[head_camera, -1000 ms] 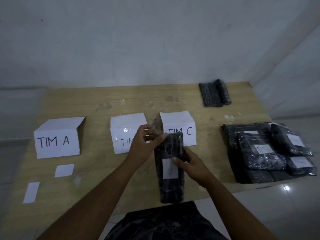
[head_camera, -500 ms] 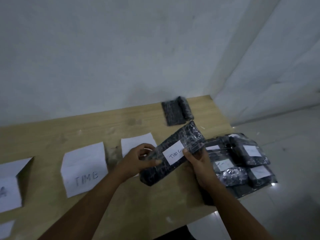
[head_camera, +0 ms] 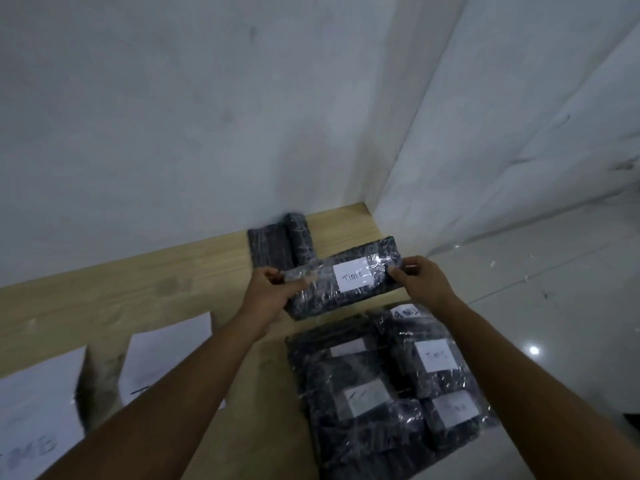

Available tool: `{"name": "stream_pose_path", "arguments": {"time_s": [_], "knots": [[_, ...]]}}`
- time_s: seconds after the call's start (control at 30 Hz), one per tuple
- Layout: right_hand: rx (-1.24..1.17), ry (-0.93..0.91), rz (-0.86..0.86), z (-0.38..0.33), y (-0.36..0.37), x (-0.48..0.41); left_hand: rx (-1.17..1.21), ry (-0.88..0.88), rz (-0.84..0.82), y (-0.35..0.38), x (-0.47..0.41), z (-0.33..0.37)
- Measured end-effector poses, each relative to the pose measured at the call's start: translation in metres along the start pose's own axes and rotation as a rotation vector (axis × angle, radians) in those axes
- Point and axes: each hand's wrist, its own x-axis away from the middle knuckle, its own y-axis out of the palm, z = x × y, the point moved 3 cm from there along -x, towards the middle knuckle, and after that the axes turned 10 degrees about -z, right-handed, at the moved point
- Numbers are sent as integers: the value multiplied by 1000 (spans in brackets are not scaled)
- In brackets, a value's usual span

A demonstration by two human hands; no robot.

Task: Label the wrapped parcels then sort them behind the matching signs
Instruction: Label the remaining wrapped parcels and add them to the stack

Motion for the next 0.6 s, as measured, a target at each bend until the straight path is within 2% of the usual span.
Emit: {"name": "stream_pose_path", "arguments": {"time_s": [0.1, 0.27, 0.6], "knots": [[163, -4, -44, 14, -5, -35, 80, -41, 81, 21, -23, -8], [448, 35, -162, 36, -5, -80, 48, -142, 213, 50, -59, -29], [511, 137, -231, 83, -12, -118, -154, -246, -11, 89, -84, -55]]}}
